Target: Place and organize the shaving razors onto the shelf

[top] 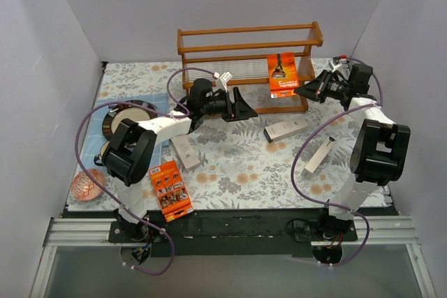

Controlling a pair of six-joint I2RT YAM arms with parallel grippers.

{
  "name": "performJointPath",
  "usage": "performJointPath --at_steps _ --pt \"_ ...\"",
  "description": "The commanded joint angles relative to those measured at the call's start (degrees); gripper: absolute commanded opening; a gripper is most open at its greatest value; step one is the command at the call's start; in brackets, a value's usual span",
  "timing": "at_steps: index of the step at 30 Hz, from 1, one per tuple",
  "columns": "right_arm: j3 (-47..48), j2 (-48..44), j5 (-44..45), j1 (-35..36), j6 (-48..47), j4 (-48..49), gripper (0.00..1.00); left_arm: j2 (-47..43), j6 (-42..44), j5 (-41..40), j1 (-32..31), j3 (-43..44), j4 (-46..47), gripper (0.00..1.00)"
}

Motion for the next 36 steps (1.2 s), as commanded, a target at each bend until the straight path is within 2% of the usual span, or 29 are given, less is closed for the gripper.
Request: performJointPath --at_steps 1,6,22,28,36 --pt "3.6 -2.0 -1.9 1.6 1.5 -0.9 0.01 -7.0 4.0 0.4 -0.1 -1.9 -2.1 0.7" --pt "5.9 2.0 -0.4 1.0 3.4 1.7 0.01 -9.0 7.2 0.0 -0.1 -2.7 -6.4 0.7" --pt "13.0 9.7 0.8 0.4 6.3 6.0 0.01 -8.9 12.5 -1.3 -0.1 -2.0 -10.8 0.71" --pt "10.1 7.1 -1.8 0.4 6.7 11.8 0.01 -8.9 13.8 -1.5 0.0 -2.9 -11.3 0.7" --pt "4.4 7.1 0.8 0.1 3.3 15.0 0.01 -7.9 16.2 -1.8 0.0 -2.3 -11.9 0.7"
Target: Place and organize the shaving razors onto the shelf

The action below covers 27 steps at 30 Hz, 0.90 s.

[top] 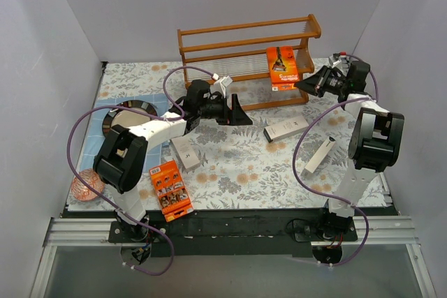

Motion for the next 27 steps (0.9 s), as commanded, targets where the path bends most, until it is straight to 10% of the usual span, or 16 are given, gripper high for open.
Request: performJointPath --at_steps 1,27 --pt "-1.7 -2.4 3.1 -0.6 -4.0 3.4 0.01 -1.9 2.8 -0.6 0.0 -0.3 -0.9 0.7" --pt "13.6 8.2 3.8 -0.7 -4.5 -3.3 0.01 -2.1 6.0 -3.6 0.0 -2.8 -3.2 0.71"
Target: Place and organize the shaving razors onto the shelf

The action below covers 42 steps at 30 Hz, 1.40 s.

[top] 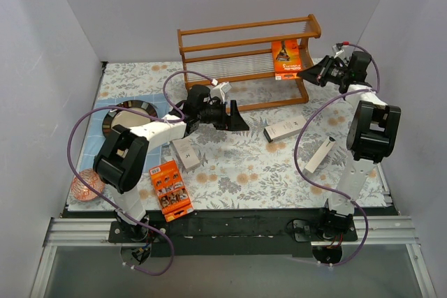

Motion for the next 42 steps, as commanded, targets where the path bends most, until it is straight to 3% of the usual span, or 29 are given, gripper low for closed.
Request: performJointPath --at_steps 1,6,8,19,25,29,34,38,41,42 --pt "3.0 0.9 0.6 -0.5 -1.2 -2.5 0.01 -2.1 2.6 -1.7 0.1 -0.1 -1.1 0.71" --pt "4.6 0.6 1.9 -1.4 -1.1 -4.1 0.13 -2.4 5.5 -5.1 0.3 0.2 -3.2 0.7" --pt "5.6 0.4 2.8 -1.8 -1.3 -5.4 0.22 -2.5 6.7 -5.5 0.4 0.2 -3.9 0.7" --pt "4.5 0.0 4.3 -2.6 -2.7 -7.2 0.35 -4.8 8.0 -6.7 1.2 -1.8 -4.9 0.68" --pt "-0.7 -5.4 2.6 -2.7 -4.0 -7.6 0.46 -7.6 9.1 -6.2 2.7 -3.3 -6.3 0.67" --pt "-6.8 -13.6 2.7 -3.8 -8.5 -13.4 0.53 -11.5 12.4 -6.1 7.3 -3.4 -15.3 0.7" --pt "-17.9 -23.4 5.1 -4.5 -19.0 -22.5 0.67 -17.5 11.1 -17.5 14.6 -3.8 -27.3 0.74" --pt "-27.1 -33.1 9.8 0.9 -26.2 -29.3 0.68 -22.5 10.7 -22.2 20.2 -5.8 -38.2 0.75" --pt "-29.3 -38.5 15.1 10.3 -30.8 -32.4 0.7 -25.9 10.0 -24.3 21.4 -6.5 -45.6 0.75" --pt "-30.8 -39.7 16.0 16.6 -31.6 -32.3 0.7 -26.9 9.3 -25.5 21.7 -7.2 -47.5 0.75"
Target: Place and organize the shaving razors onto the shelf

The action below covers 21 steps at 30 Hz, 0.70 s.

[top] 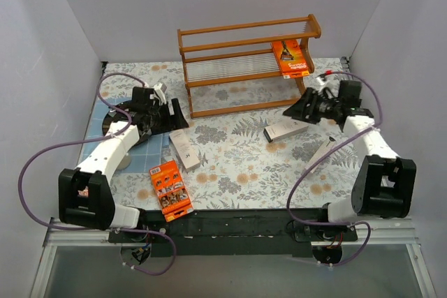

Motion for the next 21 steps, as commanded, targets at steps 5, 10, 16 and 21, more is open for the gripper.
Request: performJointPath --at_steps 5,10,16,21 --pt "-4.2 -7.6 10.5 31.3 -14.0 -4.9 0.7 -12.2 -8.5 -12.9 6.7 -5.8 -22.4 0.8" --pt "-0.3 1.1 9.6 44.6 -11.9 -3.8 0.71 -14.2 -12.4 -11.6 14.4 -8.7 -28.4 0.74" --pt "8.0 13.4 8.0 54.8 -8.2 -2.5 0.73 -15.1 -15.2 -11.2 16.8 -13.0 -30.8 0.71" --pt "13.0 18.6 7.6 58.5 -5.0 -1.2 0.74 -13.6 -16.6 -6.4 16.8 -18.7 -27.8 0.7"
